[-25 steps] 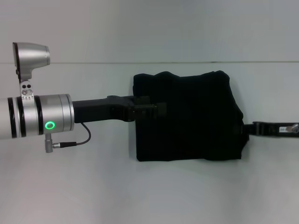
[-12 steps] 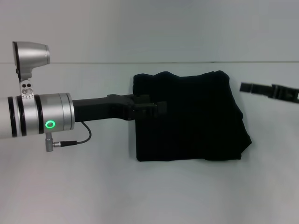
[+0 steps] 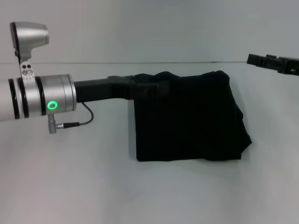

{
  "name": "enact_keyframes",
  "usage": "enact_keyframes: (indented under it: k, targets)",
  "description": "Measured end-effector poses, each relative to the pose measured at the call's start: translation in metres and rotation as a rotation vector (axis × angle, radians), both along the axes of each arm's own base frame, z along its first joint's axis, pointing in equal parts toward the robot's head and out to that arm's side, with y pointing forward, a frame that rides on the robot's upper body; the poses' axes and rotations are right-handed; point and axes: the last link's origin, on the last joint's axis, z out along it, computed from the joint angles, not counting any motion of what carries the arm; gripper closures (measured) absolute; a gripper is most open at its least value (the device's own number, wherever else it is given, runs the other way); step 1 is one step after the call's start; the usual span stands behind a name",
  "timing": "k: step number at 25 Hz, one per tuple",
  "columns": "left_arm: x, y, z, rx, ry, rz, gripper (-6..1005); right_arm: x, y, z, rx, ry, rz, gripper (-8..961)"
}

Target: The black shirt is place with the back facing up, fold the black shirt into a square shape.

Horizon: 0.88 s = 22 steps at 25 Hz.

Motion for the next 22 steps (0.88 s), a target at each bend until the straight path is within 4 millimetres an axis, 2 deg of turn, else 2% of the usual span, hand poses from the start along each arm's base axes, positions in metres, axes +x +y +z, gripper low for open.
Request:
enact_keyframes:
  k: [2, 6, 10, 14, 18, 22]
  targets:
    - [0.004, 0.003, 0.002, 0.007, 0.004, -0.014, 104, -0.003, 0.000, 0.006, -0.006, -0.026, 0.047, 48]
    - [0.014, 0.011, 0.009, 0.018, 0.050, -0.092, 106, -0.013, -0.002, 0.018, -0.023, -0.075, 0.166, 33]
    - [0.020, 0.011, 0.008, 0.033, 0.106, -0.190, 105, -0.022, -0.006, 0.021, -0.039, -0.135, 0.279, 28]
    - [0.020, 0.011, 0.007, 0.053, 0.125, -0.236, 105, -0.025, -0.010, 0.013, -0.070, -0.201, 0.345, 28]
    - [0.021, 0.003, -0.007, 0.080, 0.142, -0.308, 105, -0.025, -0.012, 0.001, -0.130, -0.263, 0.370, 29]
    - [0.018, 0.003, -0.013, 0.098, 0.202, -0.358, 108, -0.030, -0.014, -0.016, -0.182, -0.279, 0.383, 29]
